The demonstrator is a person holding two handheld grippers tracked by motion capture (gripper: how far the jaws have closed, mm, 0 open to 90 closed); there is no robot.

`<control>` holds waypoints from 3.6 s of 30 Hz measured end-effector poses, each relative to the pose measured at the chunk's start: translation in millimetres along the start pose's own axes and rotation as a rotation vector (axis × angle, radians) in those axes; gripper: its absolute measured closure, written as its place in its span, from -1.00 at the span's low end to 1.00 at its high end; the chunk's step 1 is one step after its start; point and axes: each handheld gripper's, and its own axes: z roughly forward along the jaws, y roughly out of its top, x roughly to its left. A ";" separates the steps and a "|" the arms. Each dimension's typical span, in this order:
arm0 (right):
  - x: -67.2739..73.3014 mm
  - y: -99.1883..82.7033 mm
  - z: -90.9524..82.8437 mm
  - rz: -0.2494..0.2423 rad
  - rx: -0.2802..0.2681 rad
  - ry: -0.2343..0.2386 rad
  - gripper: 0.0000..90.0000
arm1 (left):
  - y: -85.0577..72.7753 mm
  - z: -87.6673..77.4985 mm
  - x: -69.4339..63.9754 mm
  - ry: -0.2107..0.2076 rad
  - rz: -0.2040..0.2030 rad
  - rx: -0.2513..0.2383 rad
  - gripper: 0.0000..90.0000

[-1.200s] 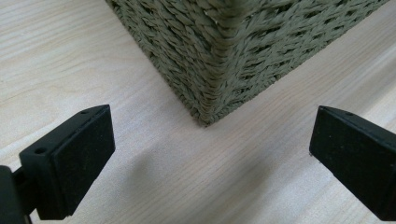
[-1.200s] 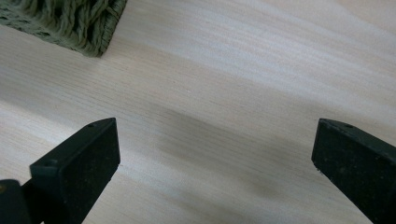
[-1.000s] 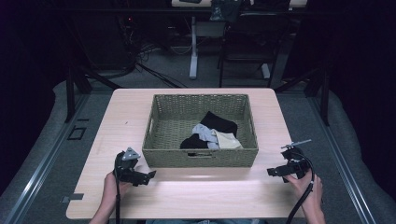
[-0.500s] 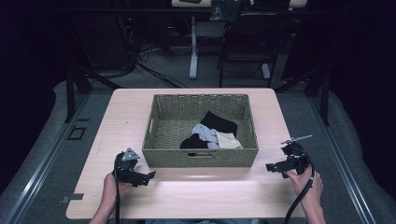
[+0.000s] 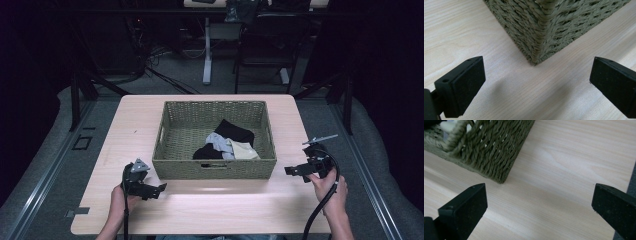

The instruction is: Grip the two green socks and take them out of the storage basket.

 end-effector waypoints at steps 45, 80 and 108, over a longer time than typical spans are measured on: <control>68.7 126.8 -30.6 -0.203 0.059 0.032 -1.00 | -0.2 0.3 0.3 -0.007 0.000 0.006 -1.00; 113.3 166.9 67.1 -0.227 0.249 0.073 -0.57 | -1.1 0.1 0.7 -0.004 -0.002 0.002 -1.00; 112.8 157.9 127.3 -0.199 0.428 0.039 0.80 | -1.1 0.1 0.9 -0.001 0.000 0.005 -1.00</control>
